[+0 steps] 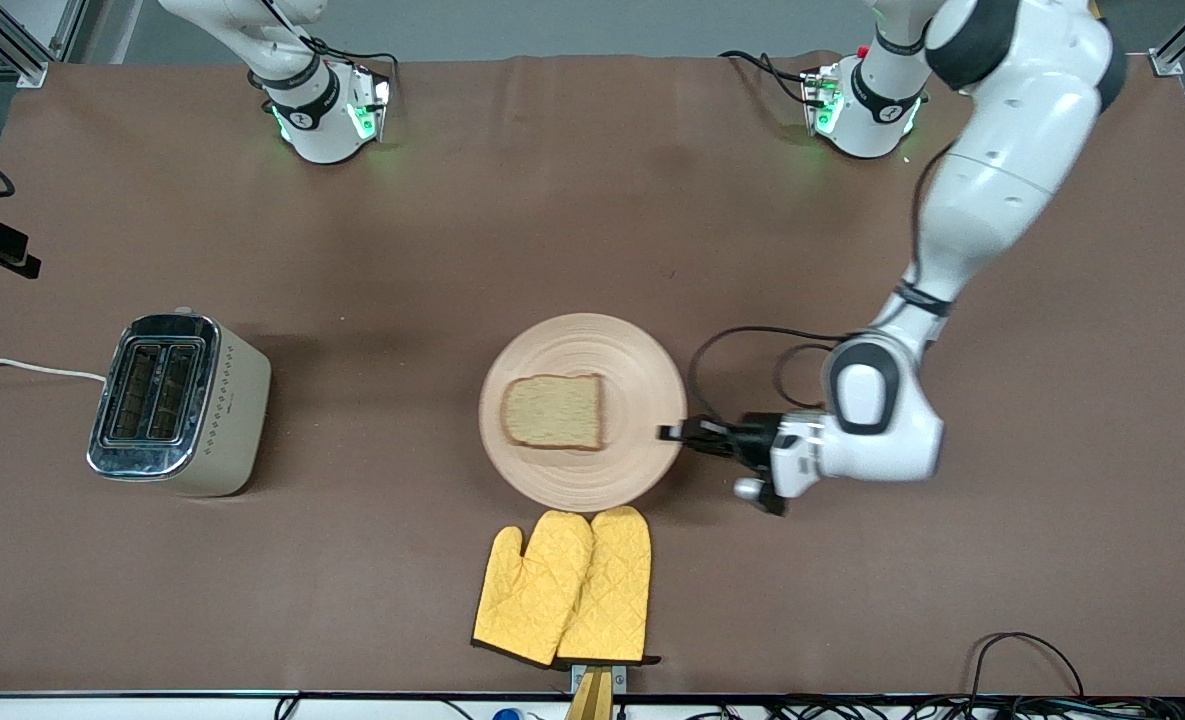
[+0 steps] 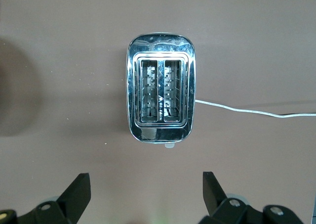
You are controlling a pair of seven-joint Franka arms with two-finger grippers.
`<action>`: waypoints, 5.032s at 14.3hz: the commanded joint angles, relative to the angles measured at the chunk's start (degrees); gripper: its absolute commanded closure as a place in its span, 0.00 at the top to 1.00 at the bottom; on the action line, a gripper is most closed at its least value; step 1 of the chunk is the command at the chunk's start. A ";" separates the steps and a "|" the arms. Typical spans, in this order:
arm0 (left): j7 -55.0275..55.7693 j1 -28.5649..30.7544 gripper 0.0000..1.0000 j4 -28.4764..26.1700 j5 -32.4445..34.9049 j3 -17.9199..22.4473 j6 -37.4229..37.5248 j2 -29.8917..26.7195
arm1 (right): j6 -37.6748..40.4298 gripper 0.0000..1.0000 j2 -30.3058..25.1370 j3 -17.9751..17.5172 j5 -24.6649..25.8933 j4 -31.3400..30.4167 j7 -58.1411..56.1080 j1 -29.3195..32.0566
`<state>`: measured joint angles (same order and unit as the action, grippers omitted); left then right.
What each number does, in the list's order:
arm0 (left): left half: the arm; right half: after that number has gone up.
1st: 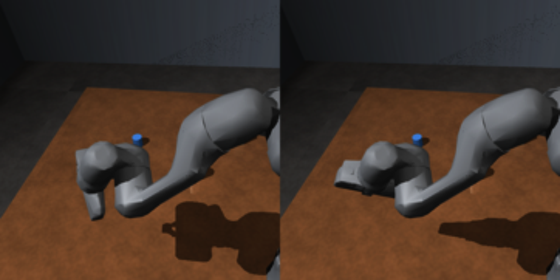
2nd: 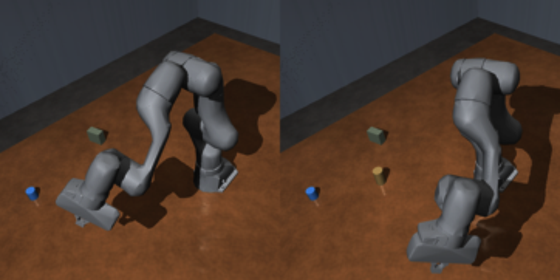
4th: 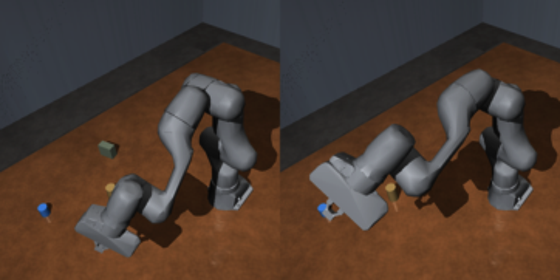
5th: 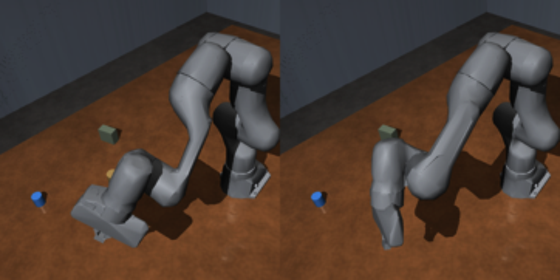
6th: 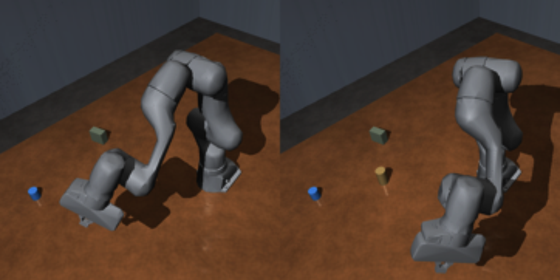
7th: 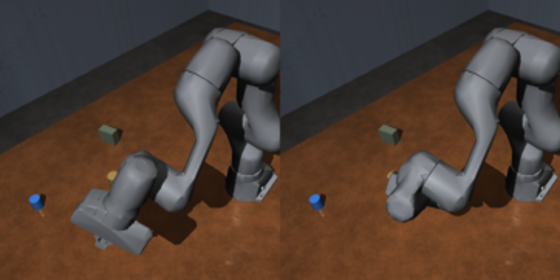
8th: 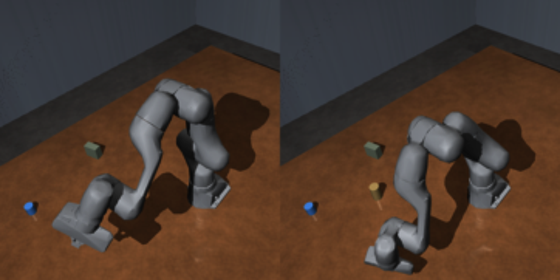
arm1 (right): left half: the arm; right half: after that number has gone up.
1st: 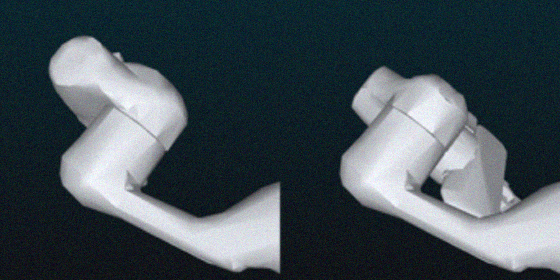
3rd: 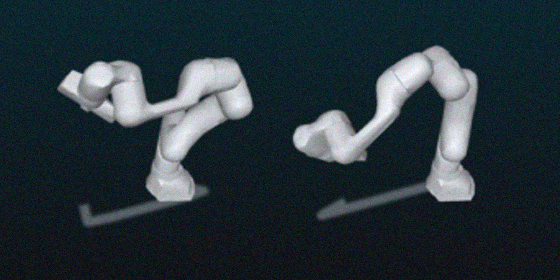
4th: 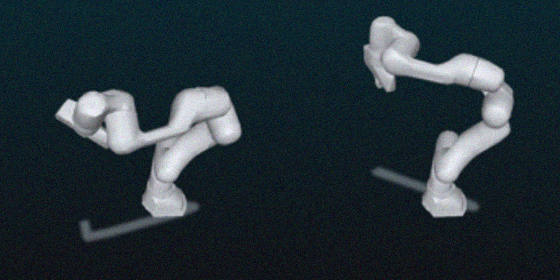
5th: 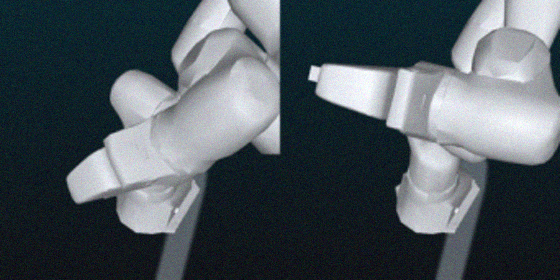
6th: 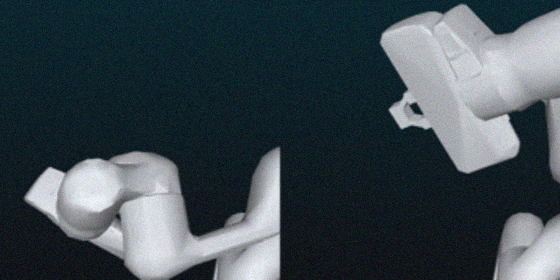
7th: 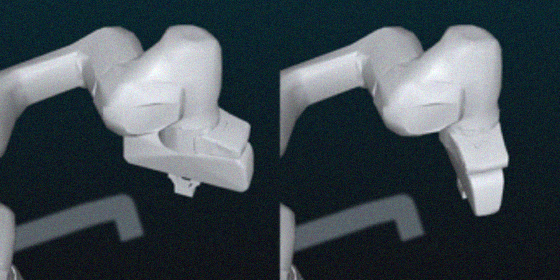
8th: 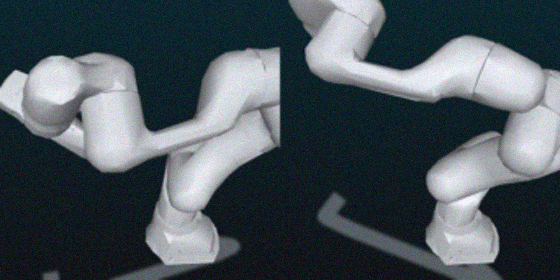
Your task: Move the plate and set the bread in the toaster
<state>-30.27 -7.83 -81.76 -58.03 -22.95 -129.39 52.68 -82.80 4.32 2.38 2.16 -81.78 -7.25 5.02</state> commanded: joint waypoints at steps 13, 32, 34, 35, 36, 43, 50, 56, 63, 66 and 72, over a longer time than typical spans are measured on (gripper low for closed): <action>5.20 -11.60 1.00 4.51 -8.26 2.02 -13.52 5.08 | 0.19 1.00 -0.89 -0.45 -0.84 -0.75 0.48 0.69; 20.84 14.07 1.00 17.08 58.45 5.90 40.95 -26.72 | -42.06 1.00 10.35 -0.89 -10.07 -27.37 26.32 -25.24; 27.95 14.33 1.00 16.73 60.39 5.99 45.17 -32.09 | -46.81 1.00 12.81 -0.89 -10.07 -29.13 26.32 -26.20; 29.29 14.51 1.00 16.64 61.54 5.99 46.50 -33.42 | -48.31 1.00 14.21 -0.89 -10.07 -29.31 26.32 -26.73; 30.00 14.94 1.00 16.46 62.07 5.55 47.03 -35.61 | -49.37 1.00 15.71 -0.89 -10.07 -29.23 26.32 -26.99; 31.41 16.62 1.00 13.04 61.20 5.37 46.95 -40.64 | -52.37 0.53 21.08 -0.89 -10.16 -28.79 26.41 -26.91; 35.08 9.70 1.00 -6.89 59.89 10.63 39.75 -55.56 | -52.72 0.27 22.66 -0.98 -10.16 -28.70 26.41 -26.82; 35.98 7.12 1.00 -18.33 58.65 13.55 34.30 -63.22 | -53.25 0.27 23.89 -0.98 -10.24 -28.70 26.50 -26.91; 33.78 7.48 1.00 -20.11 57.33 14.60 30.17 -63.93 | -55.44 0.22 25.82 -1.06 -10.33 -28.61 26.50 -27.00; 33.78 7.48 1.00 -19.84 57.33 14.43 30.34 -63.49 | -55.62 0.13 25.92 -1.06 -10.33 -28.61 26.50 -27.00; 33.34 7.83 1.00 -18.53 57.33 14.51 30.69 -62.09 | -51.78 0.00 25.74 -0.98 -10.24 -25.55 25.71 -26.91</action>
<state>4.12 -0.18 -101.05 0.15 -8.76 -98.41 -10.12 -137.16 29.61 1.04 -7.61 -109.85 18.87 -21.65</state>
